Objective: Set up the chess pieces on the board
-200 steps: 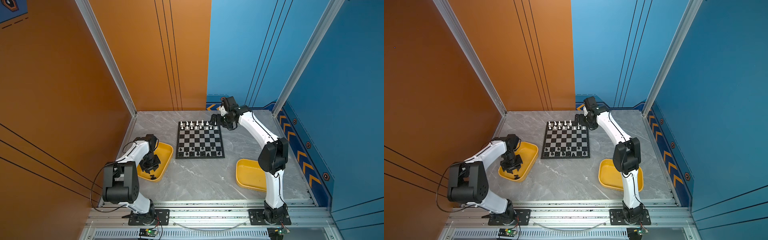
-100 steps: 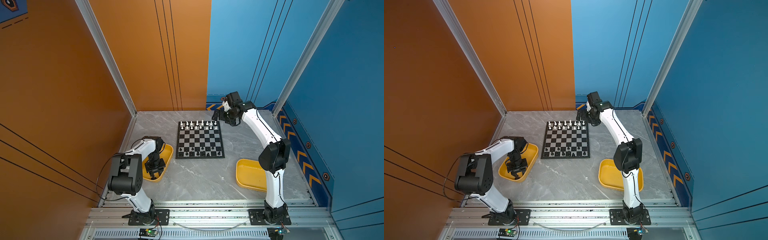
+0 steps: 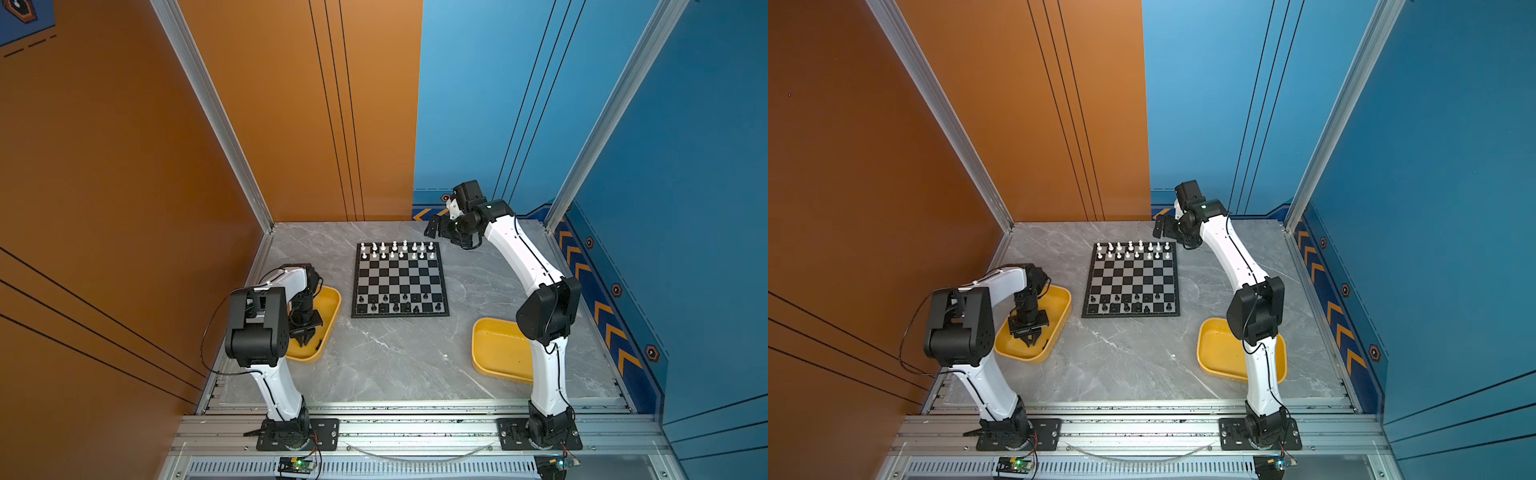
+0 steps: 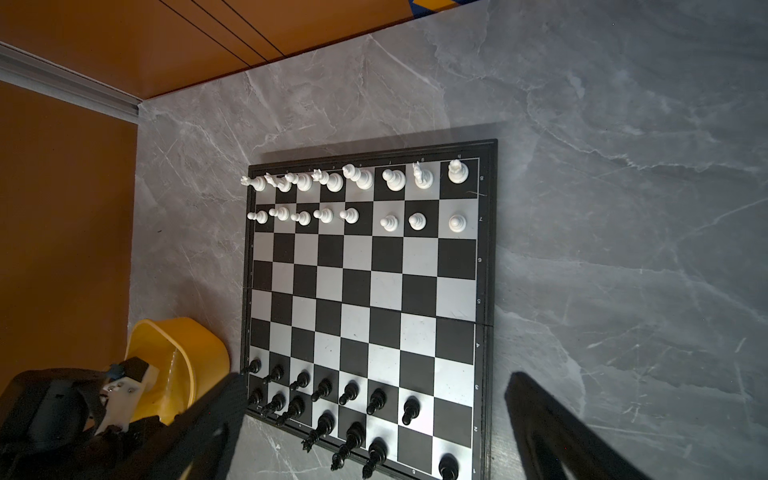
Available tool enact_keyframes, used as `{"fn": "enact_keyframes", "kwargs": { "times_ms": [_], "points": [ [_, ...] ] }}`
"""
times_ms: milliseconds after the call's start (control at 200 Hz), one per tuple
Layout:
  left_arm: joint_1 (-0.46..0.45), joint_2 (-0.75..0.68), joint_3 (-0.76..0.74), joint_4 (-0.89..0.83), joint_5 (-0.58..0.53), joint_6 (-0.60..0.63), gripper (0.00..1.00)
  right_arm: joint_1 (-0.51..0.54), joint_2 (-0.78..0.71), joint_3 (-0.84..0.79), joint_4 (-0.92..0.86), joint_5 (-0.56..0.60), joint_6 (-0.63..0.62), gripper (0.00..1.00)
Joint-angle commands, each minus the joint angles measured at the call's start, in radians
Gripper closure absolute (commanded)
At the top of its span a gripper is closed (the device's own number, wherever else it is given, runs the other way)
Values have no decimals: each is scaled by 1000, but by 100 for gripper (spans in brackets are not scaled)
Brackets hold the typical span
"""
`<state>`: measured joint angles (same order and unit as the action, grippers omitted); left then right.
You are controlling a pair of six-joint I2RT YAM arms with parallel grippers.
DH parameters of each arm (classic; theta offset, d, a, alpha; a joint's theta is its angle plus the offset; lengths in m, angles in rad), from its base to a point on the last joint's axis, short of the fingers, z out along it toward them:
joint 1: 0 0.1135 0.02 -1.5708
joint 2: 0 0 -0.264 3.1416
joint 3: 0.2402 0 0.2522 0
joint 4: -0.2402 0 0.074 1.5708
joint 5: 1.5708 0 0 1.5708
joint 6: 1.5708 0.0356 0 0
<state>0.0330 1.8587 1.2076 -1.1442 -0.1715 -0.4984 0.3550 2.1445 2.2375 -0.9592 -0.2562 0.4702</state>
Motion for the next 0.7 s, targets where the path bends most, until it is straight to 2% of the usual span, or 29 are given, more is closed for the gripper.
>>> {"fn": "enact_keyframes", "kwargs": {
  "times_ms": [0,346,521,691],
  "points": [
    [11,22,50,-5,-53,42,88,1,5,18,-31,33,13,0],
    [16,-45,109,-24,-1,73,79,1,1,1,-29,34,24,0],
    [5,10,201,-9,34,84,74,1,12,32,-29,35,16,0],
    [-32,52,260,43,90,80,64,1,3,48,-30,44,12,0]
  ]
}}
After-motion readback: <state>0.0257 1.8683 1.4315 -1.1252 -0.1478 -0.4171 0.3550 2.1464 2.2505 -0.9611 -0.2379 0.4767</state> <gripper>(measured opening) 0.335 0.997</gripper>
